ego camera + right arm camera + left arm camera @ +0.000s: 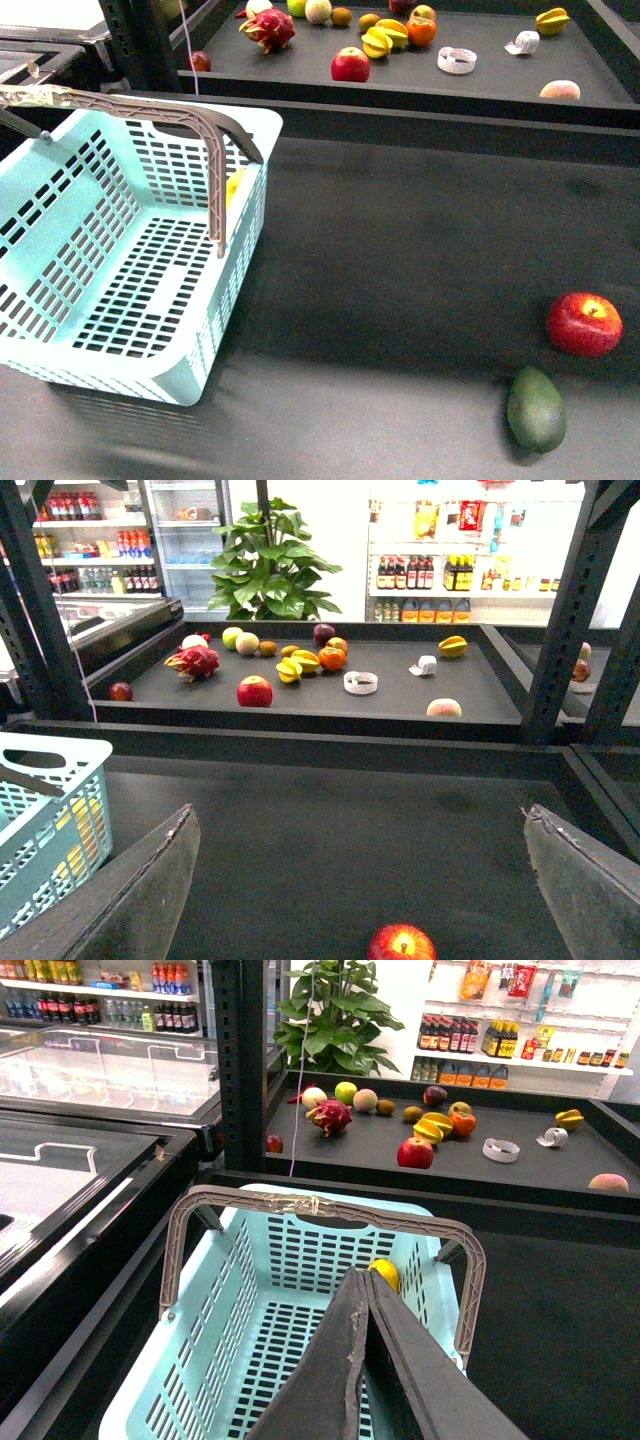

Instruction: Pick mango with right arm and hold basket with left

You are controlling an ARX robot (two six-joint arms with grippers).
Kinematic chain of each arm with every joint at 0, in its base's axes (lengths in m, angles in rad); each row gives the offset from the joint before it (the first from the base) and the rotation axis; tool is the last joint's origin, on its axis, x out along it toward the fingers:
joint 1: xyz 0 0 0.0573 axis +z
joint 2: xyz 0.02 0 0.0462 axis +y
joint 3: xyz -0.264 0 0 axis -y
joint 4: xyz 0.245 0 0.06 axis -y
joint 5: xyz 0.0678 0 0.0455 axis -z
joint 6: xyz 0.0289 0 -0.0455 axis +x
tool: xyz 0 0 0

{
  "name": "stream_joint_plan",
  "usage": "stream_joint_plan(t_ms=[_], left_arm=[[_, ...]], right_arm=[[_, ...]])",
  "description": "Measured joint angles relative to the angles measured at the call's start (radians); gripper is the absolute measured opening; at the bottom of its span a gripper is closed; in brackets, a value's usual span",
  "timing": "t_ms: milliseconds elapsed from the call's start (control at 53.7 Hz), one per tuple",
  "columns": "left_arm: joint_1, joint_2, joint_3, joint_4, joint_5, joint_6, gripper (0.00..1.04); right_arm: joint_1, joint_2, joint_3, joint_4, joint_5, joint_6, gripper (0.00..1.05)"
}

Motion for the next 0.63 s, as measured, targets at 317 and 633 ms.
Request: stream_joint_plan(t_ms=[317,633], left_arm=[[0.000,-0.203,0.000,-0.211,0.000,0.000,0.04],[0.000,-0.205,0.000,-0.211,0.000,0.000,0.04]], right_arm=[[0.000,0.000,0.000,0.000,0.000,0.000,0.97],[0.000,0.000,0.000,0.000,0.000,0.000,0.97]])
